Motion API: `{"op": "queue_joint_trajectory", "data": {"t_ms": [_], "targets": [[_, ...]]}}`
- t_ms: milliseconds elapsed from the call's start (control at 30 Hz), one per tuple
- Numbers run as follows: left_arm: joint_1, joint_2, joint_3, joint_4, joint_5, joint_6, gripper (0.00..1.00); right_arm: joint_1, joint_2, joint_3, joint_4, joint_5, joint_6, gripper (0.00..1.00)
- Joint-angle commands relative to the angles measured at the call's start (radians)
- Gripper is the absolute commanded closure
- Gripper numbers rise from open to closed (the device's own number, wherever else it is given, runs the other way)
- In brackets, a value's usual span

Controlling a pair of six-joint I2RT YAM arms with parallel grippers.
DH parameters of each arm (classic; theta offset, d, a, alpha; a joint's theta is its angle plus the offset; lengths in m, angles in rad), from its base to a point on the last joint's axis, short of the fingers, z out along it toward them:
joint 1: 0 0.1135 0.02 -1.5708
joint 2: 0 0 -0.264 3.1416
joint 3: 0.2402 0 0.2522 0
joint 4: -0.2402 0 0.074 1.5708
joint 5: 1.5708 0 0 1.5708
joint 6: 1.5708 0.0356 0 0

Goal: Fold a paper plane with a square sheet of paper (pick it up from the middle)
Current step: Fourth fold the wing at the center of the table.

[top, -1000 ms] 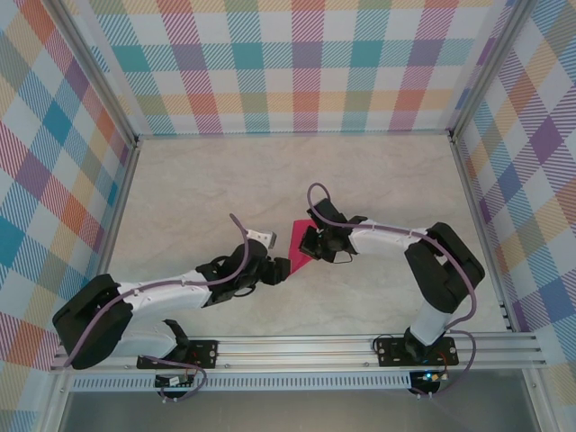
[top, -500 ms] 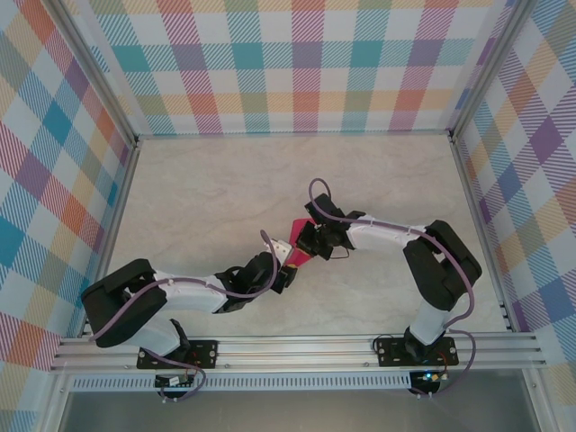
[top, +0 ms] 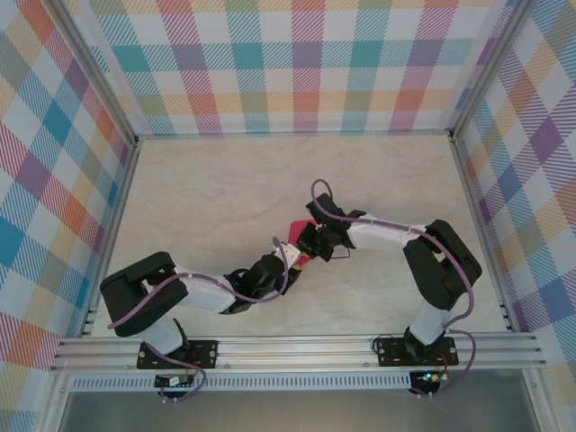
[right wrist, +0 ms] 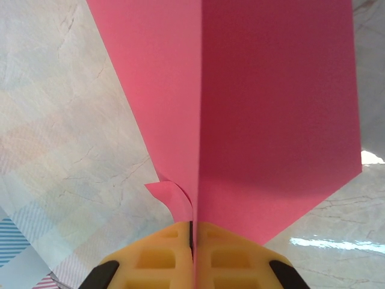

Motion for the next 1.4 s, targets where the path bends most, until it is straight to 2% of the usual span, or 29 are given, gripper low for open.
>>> {"op": "queue_joint_trajectory", "data": {"t_ms": [0,100,233,467,600,767,933,1167,1367], "targets": [[-0.012,0.019,0.003,0.047,-0.019,0.017,0.56,-0.007,0.020,0.026,-0.011,-0.035,0.023,0.94],[-0.013,0.034,0.009,0.053,-0.037,0.015,0.63,-0.010,0.023,0.027,-0.012,-0.046,0.024,0.93],[-0.012,0.049,0.016,0.053,-0.050,0.003,0.71,-0.018,0.008,0.018,-0.007,-0.047,0.012,0.84],[-0.012,0.043,0.000,0.046,-0.062,-0.056,0.82,-0.053,-0.074,-0.023,0.000,-0.025,-0.062,0.54],[-0.012,0.026,-0.011,0.034,-0.056,-0.135,0.84,-0.076,-0.143,-0.074,0.048,-0.004,-0.167,0.43],[-0.011,0.015,-0.006,-0.018,-0.032,-0.252,0.86,-0.093,-0.205,-0.131,0.113,-0.023,-0.327,0.42],[0.003,-0.019,-0.017,-0.037,0.006,-0.357,0.88,-0.110,-0.238,-0.194,0.194,-0.074,-0.412,0.43],[0.053,-0.042,-0.015,-0.054,0.130,-0.470,0.88,-0.111,-0.174,-0.208,0.271,-0.190,-0.464,0.51],[0.091,-0.031,0.014,-0.105,0.196,-0.519,0.90,-0.111,-0.103,-0.194,0.294,-0.218,-0.484,0.57]]}}
